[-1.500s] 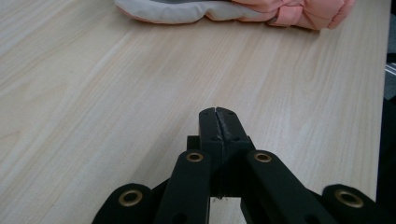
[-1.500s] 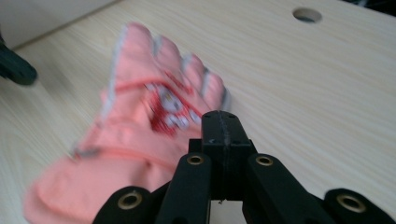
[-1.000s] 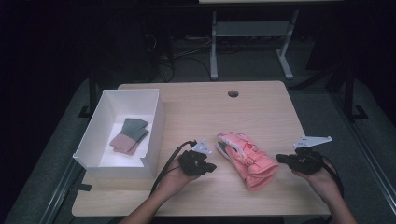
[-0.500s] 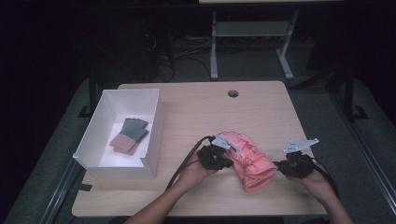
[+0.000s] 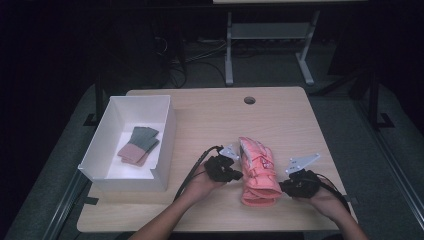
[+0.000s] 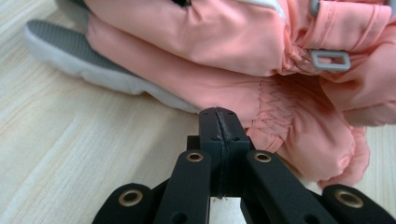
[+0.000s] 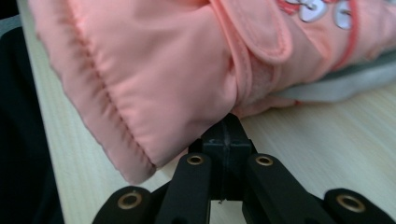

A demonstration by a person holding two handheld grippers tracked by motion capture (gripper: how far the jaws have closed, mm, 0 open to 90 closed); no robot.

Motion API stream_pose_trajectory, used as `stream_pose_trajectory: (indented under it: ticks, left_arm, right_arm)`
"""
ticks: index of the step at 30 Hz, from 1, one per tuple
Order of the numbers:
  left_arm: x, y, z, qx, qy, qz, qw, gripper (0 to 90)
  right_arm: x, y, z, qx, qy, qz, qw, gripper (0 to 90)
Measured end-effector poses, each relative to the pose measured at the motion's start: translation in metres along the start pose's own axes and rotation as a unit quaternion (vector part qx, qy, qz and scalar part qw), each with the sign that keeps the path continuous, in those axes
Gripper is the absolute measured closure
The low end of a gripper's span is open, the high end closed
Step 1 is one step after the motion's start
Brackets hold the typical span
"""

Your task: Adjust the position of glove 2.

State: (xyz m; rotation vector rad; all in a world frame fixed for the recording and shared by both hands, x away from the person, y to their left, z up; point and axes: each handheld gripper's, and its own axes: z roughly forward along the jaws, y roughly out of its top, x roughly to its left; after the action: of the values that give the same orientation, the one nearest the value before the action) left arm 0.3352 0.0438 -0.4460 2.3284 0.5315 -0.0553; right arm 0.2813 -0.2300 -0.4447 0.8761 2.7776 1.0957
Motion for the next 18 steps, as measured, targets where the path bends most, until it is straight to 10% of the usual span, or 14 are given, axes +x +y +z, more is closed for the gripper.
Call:
stream_pose_trajectory:
  ticks: [18]
  left_arm:
    - [0.022, -0.008, -0.021, -0.009, -0.002, -0.014, 0.9999, 89.7]
  right_arm:
    - [0.03, 0.028, 0.031, -0.002, 0.048, -0.039, 0.9981, 90.0]
